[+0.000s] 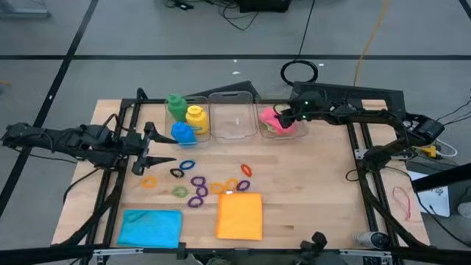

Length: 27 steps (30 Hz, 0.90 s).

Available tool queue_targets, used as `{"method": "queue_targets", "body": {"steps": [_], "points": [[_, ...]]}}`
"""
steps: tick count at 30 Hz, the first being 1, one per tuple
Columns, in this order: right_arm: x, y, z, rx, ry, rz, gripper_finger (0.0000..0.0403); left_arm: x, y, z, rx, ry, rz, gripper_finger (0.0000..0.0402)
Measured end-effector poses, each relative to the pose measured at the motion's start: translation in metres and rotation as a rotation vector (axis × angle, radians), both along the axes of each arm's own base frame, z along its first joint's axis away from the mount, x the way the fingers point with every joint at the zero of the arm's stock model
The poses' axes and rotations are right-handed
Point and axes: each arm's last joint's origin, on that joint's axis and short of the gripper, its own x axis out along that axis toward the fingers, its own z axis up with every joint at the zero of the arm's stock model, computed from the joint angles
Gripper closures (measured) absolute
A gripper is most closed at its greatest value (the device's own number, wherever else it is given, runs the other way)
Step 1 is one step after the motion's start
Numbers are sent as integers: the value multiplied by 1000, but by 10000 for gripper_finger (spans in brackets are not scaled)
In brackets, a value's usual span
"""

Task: Pick & Place Sports Items
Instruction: Put the pink cloth into the right transparent bin

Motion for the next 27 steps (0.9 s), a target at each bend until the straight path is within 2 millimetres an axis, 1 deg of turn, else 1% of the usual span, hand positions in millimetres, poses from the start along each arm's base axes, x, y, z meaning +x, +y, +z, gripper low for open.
{"method": "queue_targets", "body": {"steps": [4, 7, 10, 13, 15, 18, 20, 22, 24, 26, 27], "points": [[2, -2, 4, -48, -27, 10, 184, 0, 0, 0, 0, 0, 0, 105], [3, -2, 7, -69, -50, 11, 171, 0, 0, 0, 0, 0, 0, 105], [4, -2, 9, -79, -61, 13, 171, 0, 0, 0, 0, 0, -1, 105], [8, -3, 17, -93, -51, 30, 184, 0, 0, 0, 0, 0, 0, 105], [13, -4, 27, -104, -27, 53, 199, 0, 0, 0, 0, 1, 0, 105], [21, -6, 49, -99, 36, 90, 230, 0, 0, 0, 0, 0, 0, 105], [25, -5, 67, -100, 84, 123, 258, 0, 0, 0, 0, 0, -1, 105], [28, -3, 79, -102, 127, 155, 295, 0, 0, 0, 0, 1, 0, 105], [30, 0, 84, -107, 154, 182, 342, 0, 0, 0, 0, 1, -1, 105], [30, 3, 83, -122, 177, 209, 391, 0, 0, 0, 0, 1, -1, 105], [30, 4, 82, -129, 188, 221, 402, 0, 0, 0, 0, 0, 0, 105]]}}
